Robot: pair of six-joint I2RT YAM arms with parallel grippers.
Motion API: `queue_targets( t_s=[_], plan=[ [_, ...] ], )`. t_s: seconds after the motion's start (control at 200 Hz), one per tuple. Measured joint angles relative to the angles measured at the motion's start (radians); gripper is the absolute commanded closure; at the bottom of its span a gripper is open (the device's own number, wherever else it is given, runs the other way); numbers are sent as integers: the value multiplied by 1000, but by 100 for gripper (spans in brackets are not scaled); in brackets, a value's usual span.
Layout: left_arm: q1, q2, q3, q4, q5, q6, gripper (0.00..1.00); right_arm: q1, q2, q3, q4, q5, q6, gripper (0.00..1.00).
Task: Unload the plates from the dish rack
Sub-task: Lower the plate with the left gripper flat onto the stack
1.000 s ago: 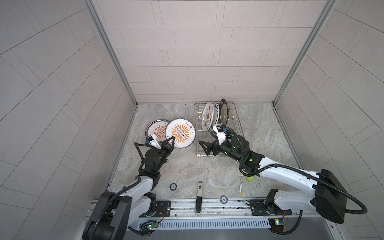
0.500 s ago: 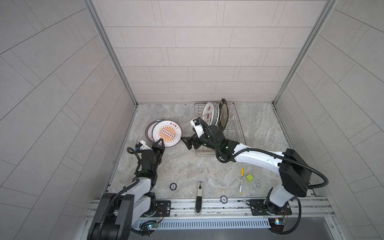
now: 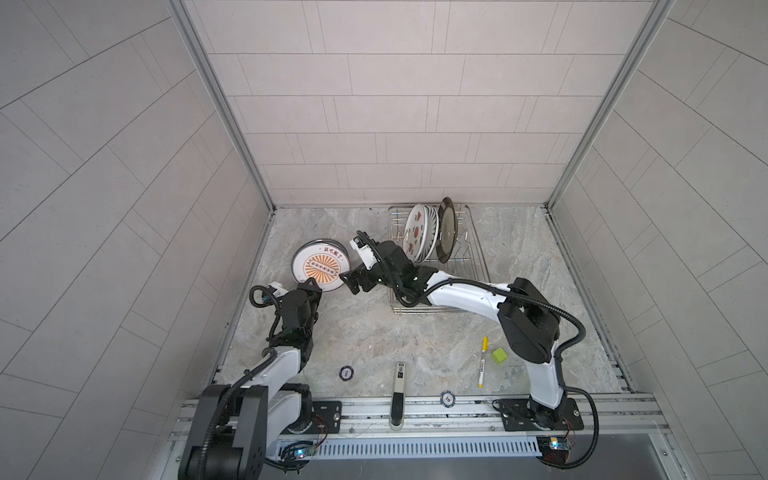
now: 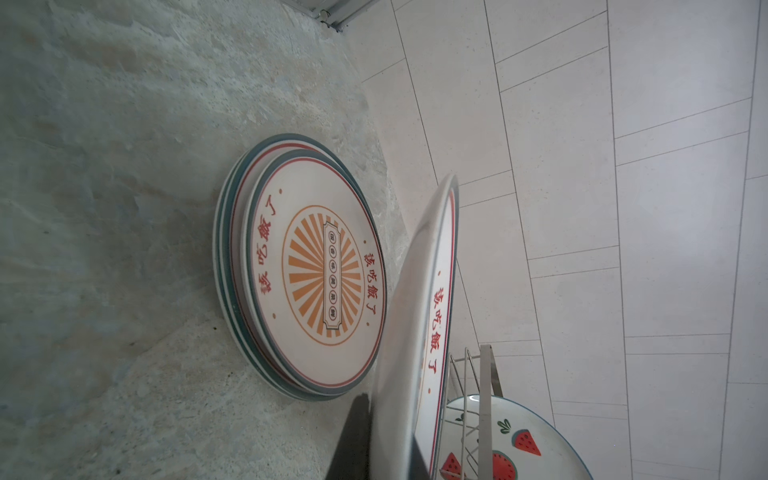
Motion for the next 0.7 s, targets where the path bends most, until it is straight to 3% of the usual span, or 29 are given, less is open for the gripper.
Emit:
queue_targets(
  t_s=[0.265, 0.701],
  plan=[
    [26, 40, 71, -105, -25, 11, 100, 0, 88, 115, -51, -4, -8, 2],
    [51, 219, 184, -103, 33, 20, 100, 0, 177, 241, -126, -3, -24, 2]
  ],
)
